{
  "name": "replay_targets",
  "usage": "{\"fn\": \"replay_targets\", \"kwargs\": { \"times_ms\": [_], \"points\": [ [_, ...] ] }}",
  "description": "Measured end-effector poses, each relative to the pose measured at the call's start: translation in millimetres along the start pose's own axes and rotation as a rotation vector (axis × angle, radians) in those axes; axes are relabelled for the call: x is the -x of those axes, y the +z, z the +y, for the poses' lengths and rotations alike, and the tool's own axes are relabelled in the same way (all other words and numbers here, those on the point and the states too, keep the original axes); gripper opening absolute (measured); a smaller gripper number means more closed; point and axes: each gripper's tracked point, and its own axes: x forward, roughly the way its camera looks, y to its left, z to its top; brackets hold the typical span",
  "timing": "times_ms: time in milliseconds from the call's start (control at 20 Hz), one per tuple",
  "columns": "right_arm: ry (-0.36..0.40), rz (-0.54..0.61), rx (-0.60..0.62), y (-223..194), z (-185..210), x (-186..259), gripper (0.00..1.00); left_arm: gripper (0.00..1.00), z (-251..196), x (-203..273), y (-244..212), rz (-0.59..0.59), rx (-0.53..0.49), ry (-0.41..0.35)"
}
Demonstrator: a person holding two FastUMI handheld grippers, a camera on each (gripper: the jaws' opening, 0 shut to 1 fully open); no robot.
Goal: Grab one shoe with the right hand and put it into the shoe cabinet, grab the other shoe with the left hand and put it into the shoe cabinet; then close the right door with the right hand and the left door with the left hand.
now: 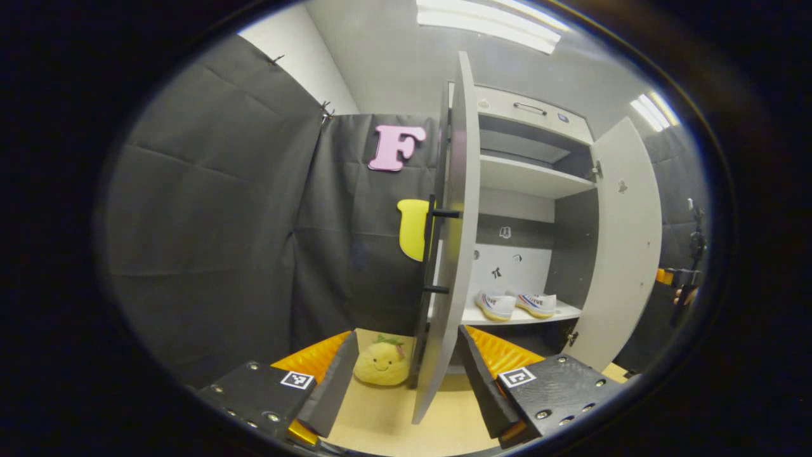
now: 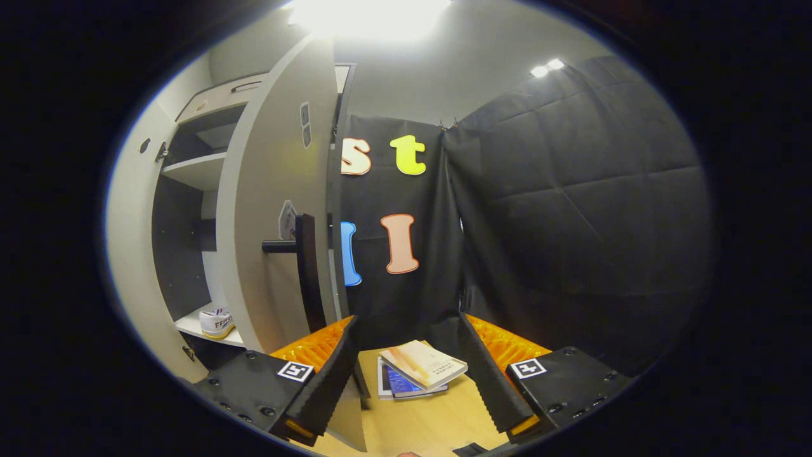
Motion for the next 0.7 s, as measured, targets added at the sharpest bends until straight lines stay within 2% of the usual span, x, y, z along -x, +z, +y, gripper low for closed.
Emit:
{"fn": "replay_targets", "kwargs": {
  "times_ms": [300, 700],
  "points": [
    [0.026, 0.002, -0.014, -1.1, 23.3, 4.7, 0.96, 0.90, 13.0, 1.6, -1.4, 0.001, 0.004, 0.003],
    [0.132, 0.010, -0.035, -3.9, 82.3, 6.5, 0.96, 0.89, 28.8, 10.7, -5.3, 0.013, 0.000, 0.020]
  ]
}}
